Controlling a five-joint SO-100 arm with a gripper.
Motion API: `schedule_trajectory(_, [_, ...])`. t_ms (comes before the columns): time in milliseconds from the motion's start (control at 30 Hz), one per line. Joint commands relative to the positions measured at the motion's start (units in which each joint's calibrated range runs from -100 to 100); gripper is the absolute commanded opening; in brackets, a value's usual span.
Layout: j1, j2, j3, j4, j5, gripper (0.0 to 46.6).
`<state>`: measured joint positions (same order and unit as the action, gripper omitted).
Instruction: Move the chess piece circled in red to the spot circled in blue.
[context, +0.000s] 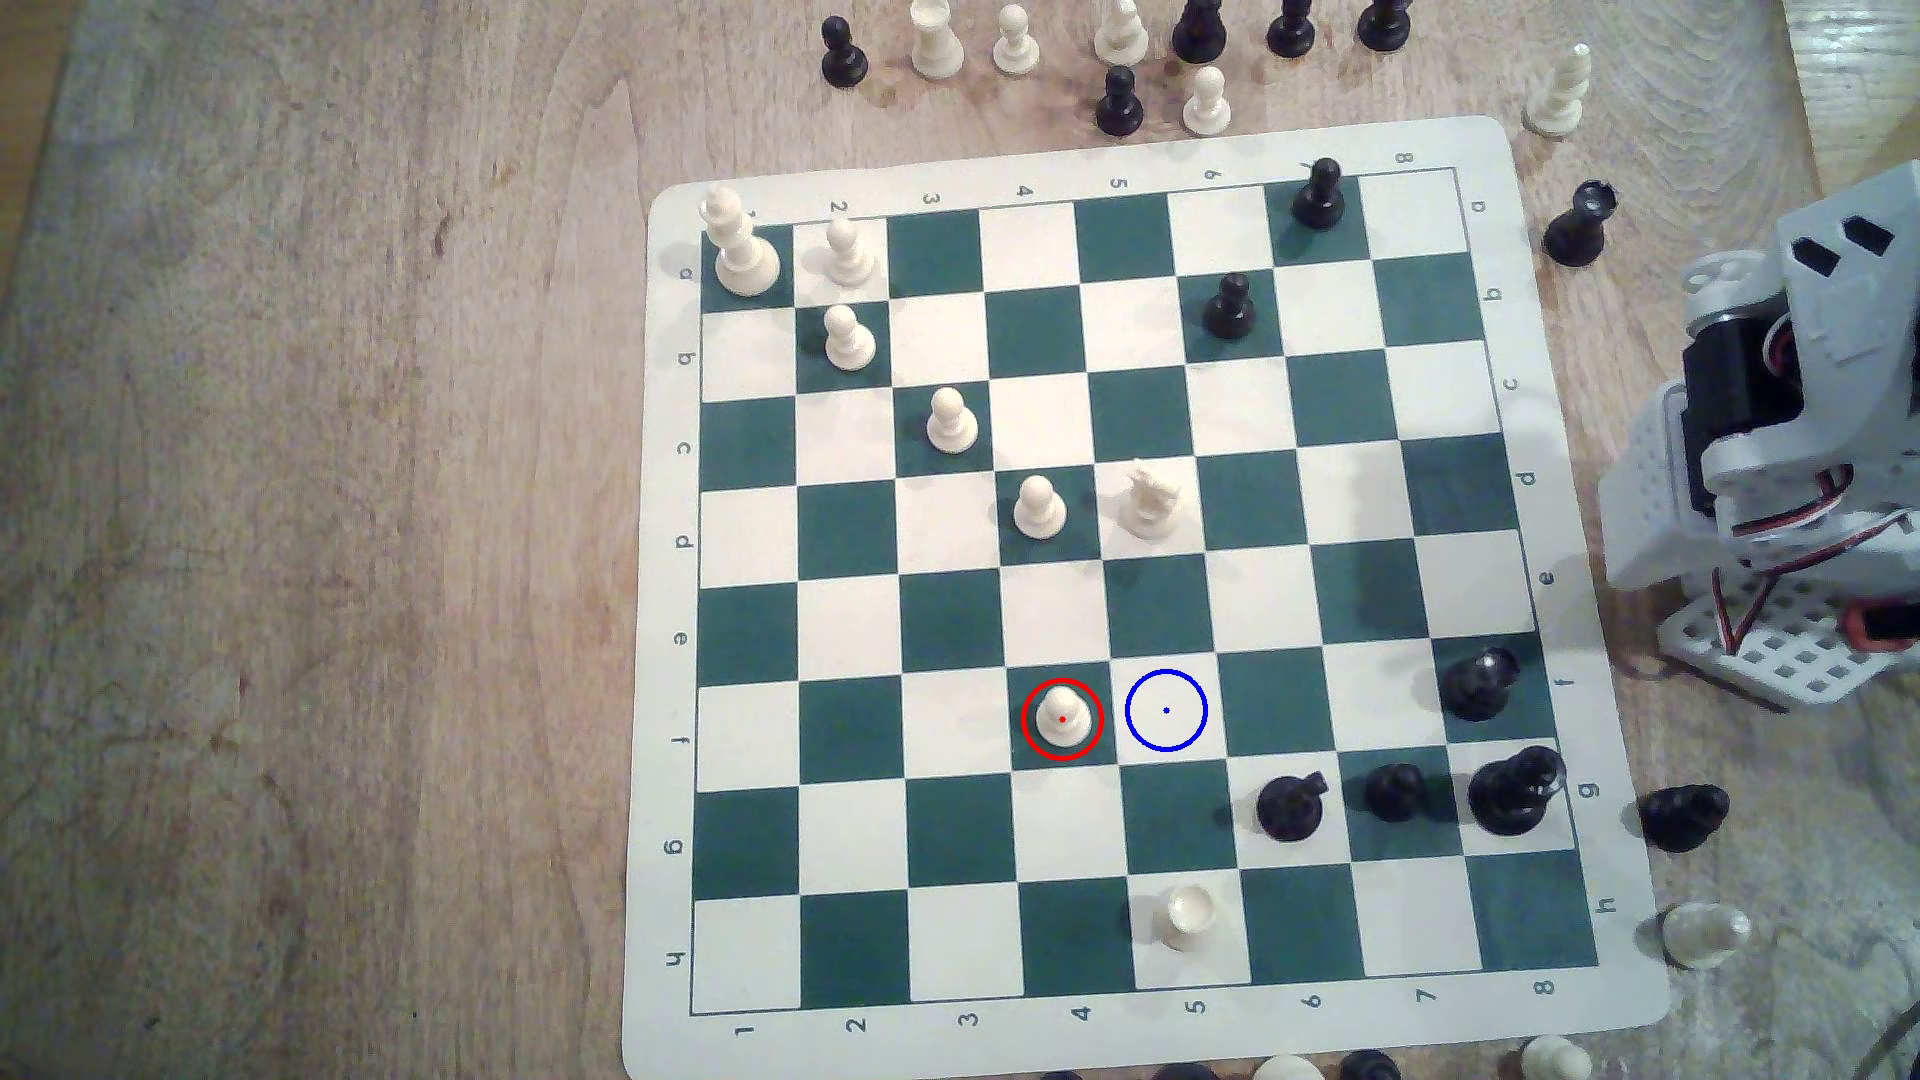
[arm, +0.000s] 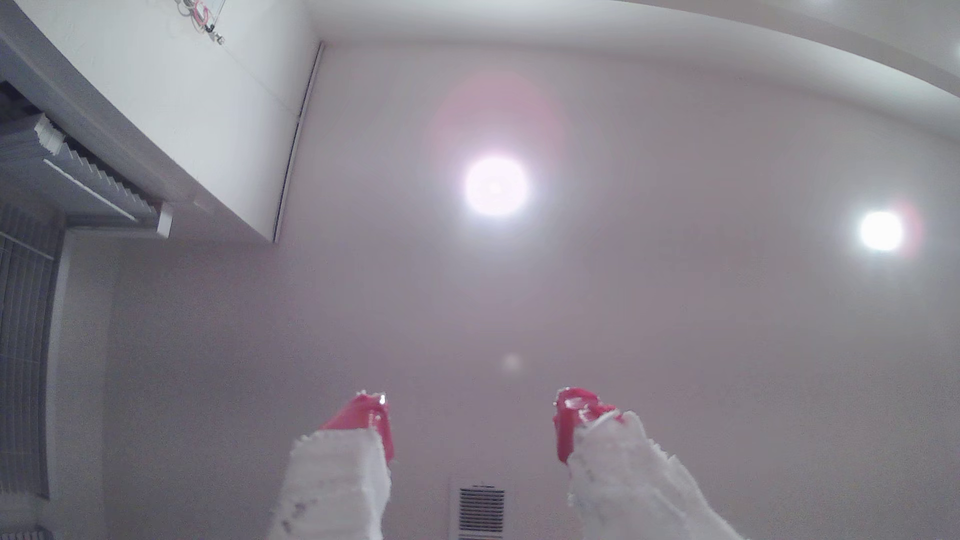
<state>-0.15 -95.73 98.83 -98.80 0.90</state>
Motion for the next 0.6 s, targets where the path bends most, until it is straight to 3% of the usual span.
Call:
schedule_trajectory(0, [-0.4,0.0,1.1,2.7,0.2,17.2])
schedule_trajectory(233, [0.6,0.0,1.1,31.9,0.2,17.2])
schedule_trajectory(367, [0.9,0.0,0.0,58.7,-0.1,17.2])
schedule_trajectory(533, [1.1,0.0,-3.0,74.6,-0.1,17.2])
schedule_trajectory(567, [1.1,0.0,-6.8,85.9,-0.1,17.2])
